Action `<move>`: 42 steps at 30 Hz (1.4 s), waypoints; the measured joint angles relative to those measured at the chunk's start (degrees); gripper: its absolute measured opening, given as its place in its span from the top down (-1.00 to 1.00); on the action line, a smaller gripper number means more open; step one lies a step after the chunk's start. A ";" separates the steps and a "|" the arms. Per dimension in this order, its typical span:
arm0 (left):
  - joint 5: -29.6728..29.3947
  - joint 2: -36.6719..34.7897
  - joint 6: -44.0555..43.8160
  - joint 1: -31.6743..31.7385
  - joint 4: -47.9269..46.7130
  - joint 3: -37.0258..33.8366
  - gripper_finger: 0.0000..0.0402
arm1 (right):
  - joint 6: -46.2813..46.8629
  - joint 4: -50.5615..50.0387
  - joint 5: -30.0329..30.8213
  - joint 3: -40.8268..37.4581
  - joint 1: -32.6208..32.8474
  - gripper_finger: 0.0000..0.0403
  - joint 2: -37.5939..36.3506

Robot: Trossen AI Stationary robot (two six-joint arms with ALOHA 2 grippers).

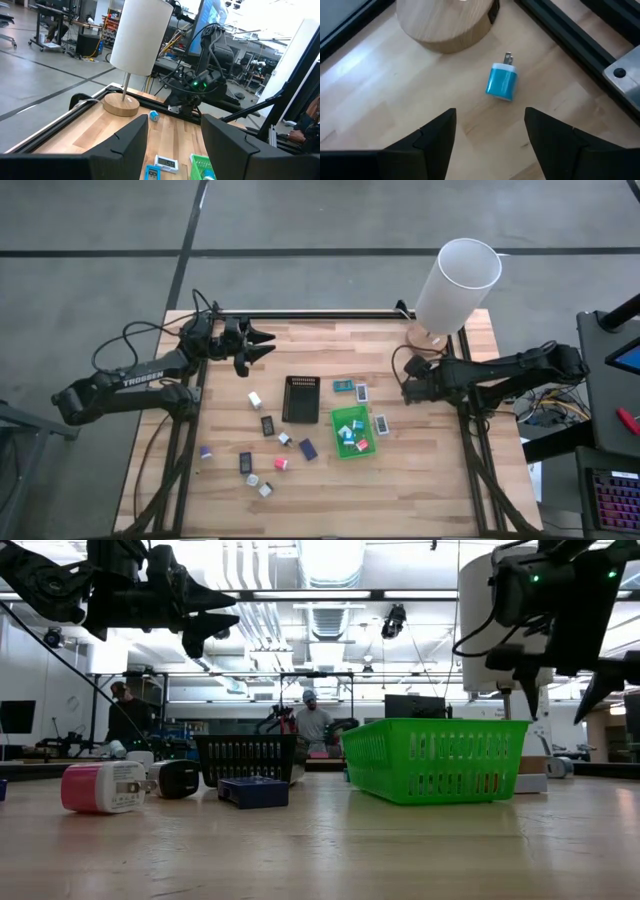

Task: Pick & Place Office items
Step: Put the blue charger adapter into the green bin

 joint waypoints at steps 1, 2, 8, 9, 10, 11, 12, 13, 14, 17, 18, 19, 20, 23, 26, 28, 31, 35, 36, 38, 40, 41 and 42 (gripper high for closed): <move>-0.01 0.00 0.00 0.00 0.00 -0.01 0.05 | -0.02 0.46 0.04 -0.30 -0.25 -0.15 0.00; 0.01 0.00 0.00 0.00 0.00 -0.02 0.05 | -0.04 0.73 0.07 -0.57 -0.41 -0.15 0.00; 0.00 0.00 0.00 0.00 0.01 0.00 0.05 | -0.08 4.84 -2.99 -3.74 -2.74 -0.14 -0.02; 0.00 0.00 0.00 0.00 0.02 0.00 0.05 | -0.07 5.62 -3.48 -4.33 -3.25 -0.14 0.00; -0.01 0.00 0.00 0.00 0.00 -0.01 0.05 | -0.10 6.18 -3.83 -4.87 -3.82 -0.15 0.00; -0.01 0.00 0.00 0.00 0.02 0.00 0.05 | -0.19 6.57 -3.88 -5.24 -4.35 -0.15 0.00; -0.01 0.00 0.00 0.00 0.00 0.00 0.05 | -0.47 6.61 -3.87 -5.43 -4.88 -0.15 -0.01; -0.01 0.00 0.00 0.00 0.00 0.00 0.05 | -0.62 6.82 -3.86 -5.57 -5.33 -0.14 -0.04; -0.01 0.00 0.00 0.00 0.02 0.00 0.05 | -1.02 7.04 -3.85 -5.61 -5.82 -0.14 -0.04; 0.01 0.00 0.00 0.00 0.00 0.00 0.05 | -2.55 7.74 -3.84 -5.77 -7.67 -0.14 -0.04; 0.00 0.00 0.00 0.00 0.01 0.00 0.05 | -3.20 7.86 -3.82 -5.93 -8.48 -0.13 -0.05; 0.01 0.00 0.00 0.00 0.00 0.00 0.05 | -3.86 8.07 -3.74 -6.14 -9.31 -0.13 -0.07; -0.01 0.00 0.00 0.00 0.00 0.00 0.05 | -4.66 8.69 -3.72 -6.41 -10.16 -0.13 -0.07; 0.01 0.00 0.00 0.00 0.00 0.00 0.05 | -7.68 13.14 -3.68 -7.75 -12.41 -0.13 -0.07; 0.01 0.00 0.00 0.00 0.00 0.00 0.05 | -11.11 17.93 -2.33 -9.59 -14.31 -0.13 -0.07; 0.01 0.00 0.00 0.00 0.00 0.00 0.05 | -12.99 19.51 -1.91 -10.57 -15.36 -0.13 -0.07; -0.01 0.00 0.00 0.00 0.00 0.00 0.05 | -14.14 19.74 -2.21 -11.66 -16.25 -0.13 -0.07; 0.00 0.00 0.00 0.00 0.00 0.00 0.05 | -14.02 19.97 -2.21 -12.62 -16.37 -0.13 -0.07; 0.01 0.00 0.00 0.00 0.01 0.00 0.05 | -13.86 20.01 -2.21 -12.70 -16.39 -0.13 -0.07; 0.01 0.00 0.00 0.00 0.01 0.00 0.05 | -13.79 20.19 -2.21 -12.79 -16.37 -0.13 -0.07; 0.01 0.00 0.00 0.00 0.01 0.00 0.05 | -13.84 20.37 -2.21 -12.86 -16.37 -0.13 -0.07; 0.01 0.00 0.00 0.00 0.00 0.00 0.05 | -13.84 20.47 -2.22 -12.93 -16.37 -0.13 -0.03; 0.01 0.00 0.00 0.00 0.00 0.00 0.05 | -13.84 20.59 -2.21 -13.04 -16.37 -0.12 -0.01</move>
